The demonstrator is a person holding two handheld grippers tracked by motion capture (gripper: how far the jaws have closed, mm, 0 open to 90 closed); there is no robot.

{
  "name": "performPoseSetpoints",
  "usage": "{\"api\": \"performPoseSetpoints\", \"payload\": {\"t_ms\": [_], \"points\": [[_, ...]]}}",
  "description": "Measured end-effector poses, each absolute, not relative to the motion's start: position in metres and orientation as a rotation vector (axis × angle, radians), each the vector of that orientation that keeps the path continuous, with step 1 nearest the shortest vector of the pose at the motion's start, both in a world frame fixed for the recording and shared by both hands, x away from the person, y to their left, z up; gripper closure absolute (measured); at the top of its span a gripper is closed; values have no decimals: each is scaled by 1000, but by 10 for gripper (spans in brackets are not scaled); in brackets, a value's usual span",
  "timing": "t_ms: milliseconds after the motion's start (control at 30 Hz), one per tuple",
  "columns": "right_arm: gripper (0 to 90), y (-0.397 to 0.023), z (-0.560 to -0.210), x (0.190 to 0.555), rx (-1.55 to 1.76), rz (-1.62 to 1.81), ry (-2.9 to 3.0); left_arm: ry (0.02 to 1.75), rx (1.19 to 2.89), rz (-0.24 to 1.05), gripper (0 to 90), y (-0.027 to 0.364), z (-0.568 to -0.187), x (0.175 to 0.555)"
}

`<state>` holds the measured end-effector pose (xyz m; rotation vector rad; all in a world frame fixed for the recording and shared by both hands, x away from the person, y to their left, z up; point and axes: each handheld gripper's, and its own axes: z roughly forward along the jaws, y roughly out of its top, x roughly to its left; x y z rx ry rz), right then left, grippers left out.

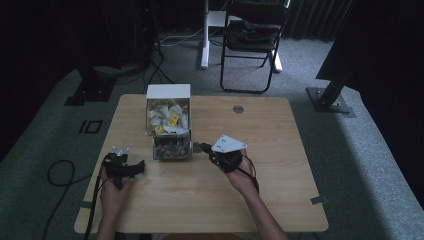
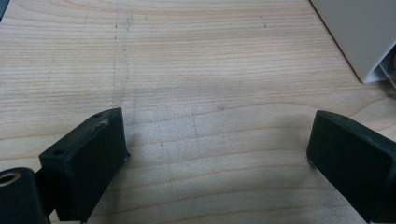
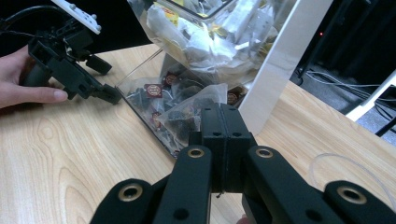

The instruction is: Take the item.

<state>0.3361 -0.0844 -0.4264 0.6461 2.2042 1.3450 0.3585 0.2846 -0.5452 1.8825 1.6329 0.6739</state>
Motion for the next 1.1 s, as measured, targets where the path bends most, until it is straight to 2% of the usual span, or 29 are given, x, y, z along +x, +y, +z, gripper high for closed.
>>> {"api": "performPoseSetpoints", "payload": {"t_ms": [1100], "points": [[900, -101, -428, 357, 717, 1285, 2171, 1633, 1884, 672, 56, 285, -545, 358]]}}
